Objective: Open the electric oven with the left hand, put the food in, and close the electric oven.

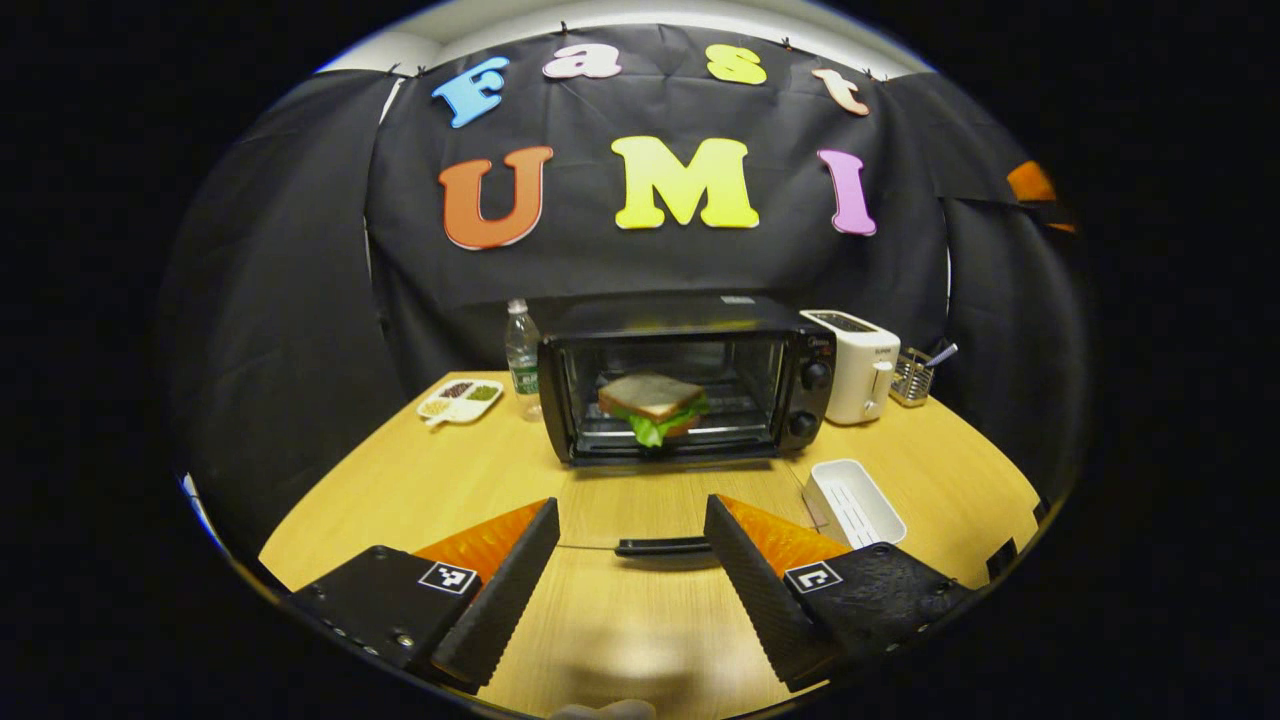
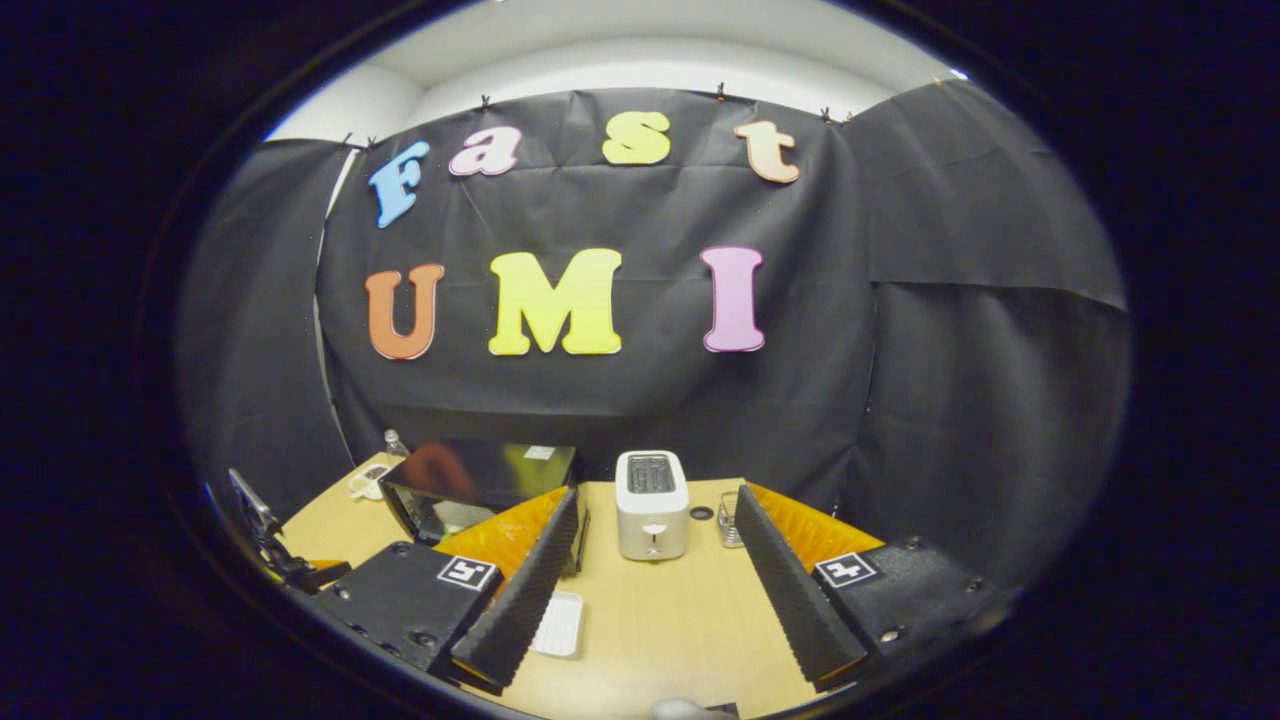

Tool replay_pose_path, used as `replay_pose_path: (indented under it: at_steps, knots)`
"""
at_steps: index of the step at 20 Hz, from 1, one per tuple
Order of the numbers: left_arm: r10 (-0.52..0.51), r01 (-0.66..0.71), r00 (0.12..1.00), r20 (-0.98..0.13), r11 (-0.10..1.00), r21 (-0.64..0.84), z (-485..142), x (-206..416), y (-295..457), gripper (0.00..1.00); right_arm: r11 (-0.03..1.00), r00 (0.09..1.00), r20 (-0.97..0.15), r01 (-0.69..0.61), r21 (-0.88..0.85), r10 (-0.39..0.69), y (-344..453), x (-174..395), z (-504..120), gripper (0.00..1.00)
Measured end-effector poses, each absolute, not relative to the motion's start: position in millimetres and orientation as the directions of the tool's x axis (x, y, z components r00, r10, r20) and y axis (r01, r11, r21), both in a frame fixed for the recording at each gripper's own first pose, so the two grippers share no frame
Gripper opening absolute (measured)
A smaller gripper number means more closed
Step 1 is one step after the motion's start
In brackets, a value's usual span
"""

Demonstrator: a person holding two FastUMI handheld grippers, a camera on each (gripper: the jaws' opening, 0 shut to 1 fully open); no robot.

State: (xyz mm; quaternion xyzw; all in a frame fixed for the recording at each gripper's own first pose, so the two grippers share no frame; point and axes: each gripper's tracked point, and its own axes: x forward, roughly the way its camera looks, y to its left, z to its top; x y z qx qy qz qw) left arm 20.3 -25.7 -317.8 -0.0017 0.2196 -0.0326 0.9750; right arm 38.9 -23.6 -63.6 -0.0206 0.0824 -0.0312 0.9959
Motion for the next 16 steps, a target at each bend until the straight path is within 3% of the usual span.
replay_pose_path:
  at_steps: [1,2,3,4,6,7,8,10,11,12,13,14,15,16]
  knots:
    - [-0.072,0.071,0.891,-0.448,0.997,-0.020,-334,20,-33,0.96,0.997,0.985,-0.158,0.062,-0.055,-0.070,-27,34,-59,1.00]
    - [-0.079,0.077,0.880,-0.468,0.997,-0.023,-345,21,-40,0.96,0.996,0.985,-0.157,0.063,-0.063,-0.072,-29,29,-57,0.90]
    - [-0.085,0.083,0.871,-0.484,0.996,-0.025,-357,22,-46,0.96,0.996,0.985,-0.156,0.063,-0.068,-0.073,-30,25,-54,1.00]
    - [-0.088,0.085,0.862,-0.500,0.996,-0.029,-367,23,-52,0.96,0.995,0.985,-0.157,0.063,-0.074,-0.074,-31,21,-54,0.90]
    - [-0.093,0.085,0.844,-0.528,0.996,-0.040,-385,26,-60,0.96,0.995,0.983,-0.167,0.064,-0.073,-0.075,-34,15,-56,0.91]
    - [-0.099,0.088,0.838,-0.537,0.995,-0.046,-391,26,-65,0.96,0.995,0.981,-0.176,0.067,-0.068,-0.078,-36,13,-59,1.00]
    - [-0.099,0.090,0.834,-0.543,0.995,-0.043,-396,27,-69,0.96,0.996,0.980,-0.182,0.068,-0.063,-0.079,-37,12,-61,0.91]
    - [-0.095,0.096,0.825,-0.556,0.995,-0.027,-409,33,-70,0.96,0.994,0.976,-0.196,0.083,-0.067,-0.095,-43,10,-67,0.91]
    - [-0.097,0.099,0.820,-0.565,0.995,-0.026,-415,36,-72,0.96,0.994,0.974,-0.202,0.089,-0.067,-0.100,-45,8,-69,1.00]
    - [-0.099,0.100,0.816,-0.570,0.995,-0.030,-419,38,-74,0.96,0.993,0.973,-0.207,0.092,-0.068,-0.105,-47,8,-71,0.91]
    - [-0.097,0.099,0.810,-0.578,0.995,-0.029,-423,40,-75,0.96,0.993,0.971,-0.211,0.098,-0.069,-0.110,-48,8,-72,0.91]
    - [-0.096,0.101,0.810,-0.578,0.995,-0.024,-425,42,-76,0.96,0.992,0.970,-0.216,0.103,-0.069,-0.115,-50,8,-74,1.00]
    - [-0.095,0.101,0.811,-0.577,0.995,-0.022,-427,47,-77,0.96,0.992,0.968,-0.222,0.107,-0.067,-0.119,-51,8,-75,0.91]
    - [-0.092,0.099,0.806,-0.585,0.995,-0.021,-428,47,-77,0.96,0.992,0.966,-0.228,0.109,-0.062,-0.121,-53,10,-77,0.91]
